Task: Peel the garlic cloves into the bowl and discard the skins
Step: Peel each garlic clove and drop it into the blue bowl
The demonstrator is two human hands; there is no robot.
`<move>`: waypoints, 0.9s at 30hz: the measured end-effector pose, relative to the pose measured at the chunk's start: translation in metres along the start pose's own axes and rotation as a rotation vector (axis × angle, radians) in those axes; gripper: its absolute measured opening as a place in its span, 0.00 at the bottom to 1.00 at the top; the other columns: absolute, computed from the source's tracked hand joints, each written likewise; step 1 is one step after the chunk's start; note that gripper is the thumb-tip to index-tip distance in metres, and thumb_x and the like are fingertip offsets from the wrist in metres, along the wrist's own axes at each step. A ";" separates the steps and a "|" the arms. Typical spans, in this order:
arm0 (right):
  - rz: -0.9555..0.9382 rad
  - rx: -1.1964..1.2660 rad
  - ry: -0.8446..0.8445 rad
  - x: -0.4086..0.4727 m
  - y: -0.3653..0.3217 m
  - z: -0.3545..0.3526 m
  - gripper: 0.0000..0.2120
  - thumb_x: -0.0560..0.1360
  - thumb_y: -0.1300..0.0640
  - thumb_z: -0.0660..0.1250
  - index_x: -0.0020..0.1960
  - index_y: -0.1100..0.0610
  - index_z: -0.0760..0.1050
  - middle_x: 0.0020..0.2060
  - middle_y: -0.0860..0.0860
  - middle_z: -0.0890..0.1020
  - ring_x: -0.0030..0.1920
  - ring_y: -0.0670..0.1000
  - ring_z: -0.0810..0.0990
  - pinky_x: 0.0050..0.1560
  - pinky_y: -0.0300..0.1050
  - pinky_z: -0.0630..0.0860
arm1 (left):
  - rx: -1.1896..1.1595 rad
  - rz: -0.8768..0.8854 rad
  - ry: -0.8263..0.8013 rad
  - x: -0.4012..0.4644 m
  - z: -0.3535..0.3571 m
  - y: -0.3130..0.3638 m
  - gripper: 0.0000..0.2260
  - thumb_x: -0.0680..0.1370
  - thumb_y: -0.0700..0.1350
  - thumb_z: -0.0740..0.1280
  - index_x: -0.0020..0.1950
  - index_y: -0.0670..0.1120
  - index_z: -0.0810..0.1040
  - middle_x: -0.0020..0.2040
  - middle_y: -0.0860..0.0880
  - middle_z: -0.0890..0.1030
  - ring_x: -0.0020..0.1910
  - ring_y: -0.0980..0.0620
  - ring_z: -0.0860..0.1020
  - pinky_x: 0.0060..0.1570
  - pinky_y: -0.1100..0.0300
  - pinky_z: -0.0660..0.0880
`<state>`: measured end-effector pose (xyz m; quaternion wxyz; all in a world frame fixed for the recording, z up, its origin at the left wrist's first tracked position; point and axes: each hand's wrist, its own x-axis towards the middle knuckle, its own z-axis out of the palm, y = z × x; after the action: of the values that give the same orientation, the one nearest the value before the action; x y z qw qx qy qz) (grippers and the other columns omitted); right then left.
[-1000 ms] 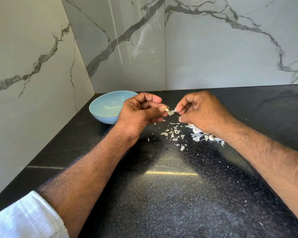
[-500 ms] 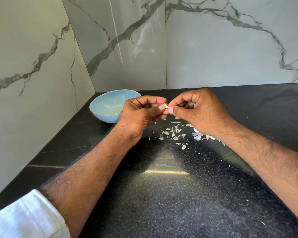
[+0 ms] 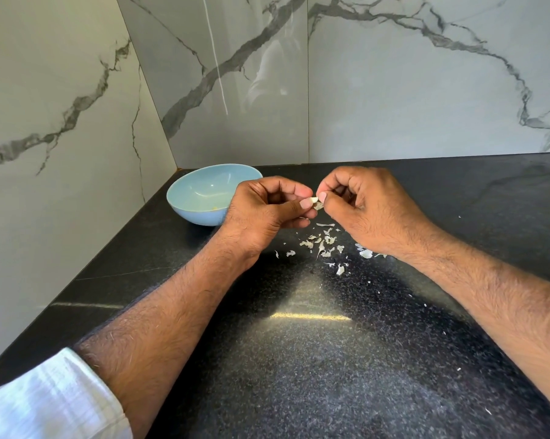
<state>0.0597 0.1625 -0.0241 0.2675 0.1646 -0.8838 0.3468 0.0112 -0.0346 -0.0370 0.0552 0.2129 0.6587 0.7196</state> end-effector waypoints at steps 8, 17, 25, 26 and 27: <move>0.182 0.142 -0.011 0.004 0.002 0.001 0.06 0.81 0.57 0.70 0.49 0.52 0.86 0.37 0.46 0.87 0.35 0.46 0.87 0.41 0.59 0.86 | 0.044 0.099 0.057 0.000 0.002 0.000 0.07 0.75 0.31 0.77 0.52 0.36 0.85 0.45 0.40 0.87 0.45 0.44 0.86 0.48 0.54 0.86; 0.193 0.336 -0.011 0.003 -0.001 0.006 0.05 0.76 0.64 0.77 0.50 0.59 0.84 0.39 0.51 0.89 0.39 0.50 0.89 0.40 0.47 0.85 | 0.141 0.153 0.104 0.002 0.003 -0.002 0.07 0.73 0.32 0.80 0.49 0.40 0.87 0.44 0.43 0.88 0.42 0.46 0.85 0.49 0.51 0.85; 0.371 0.599 0.056 0.006 0.000 0.003 0.03 0.77 0.67 0.74 0.50 0.61 0.85 0.39 0.58 0.88 0.42 0.59 0.89 0.44 0.51 0.83 | 0.168 0.172 0.097 0.003 0.003 -0.004 0.08 0.73 0.32 0.80 0.48 0.41 0.88 0.44 0.43 0.88 0.43 0.49 0.85 0.50 0.52 0.85; 0.385 0.611 0.050 0.006 -0.001 0.003 0.03 0.77 0.67 0.75 0.50 0.62 0.85 0.39 0.58 0.88 0.41 0.58 0.89 0.43 0.50 0.83 | 0.179 0.183 0.093 0.003 0.002 -0.005 0.08 0.73 0.32 0.80 0.48 0.42 0.88 0.44 0.43 0.88 0.44 0.49 0.85 0.51 0.52 0.85; 0.406 0.630 0.046 0.006 -0.002 0.003 0.04 0.76 0.66 0.75 0.51 0.62 0.84 0.39 0.58 0.88 0.40 0.57 0.89 0.42 0.50 0.82 | 0.191 0.196 0.086 0.003 0.002 -0.005 0.08 0.72 0.32 0.80 0.47 0.43 0.88 0.44 0.43 0.88 0.44 0.49 0.85 0.52 0.51 0.85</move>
<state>0.0552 0.1584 -0.0215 0.1493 0.0527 -0.7420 0.6514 0.0082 -0.0306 -0.0411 -0.0641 0.2492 0.7022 0.6639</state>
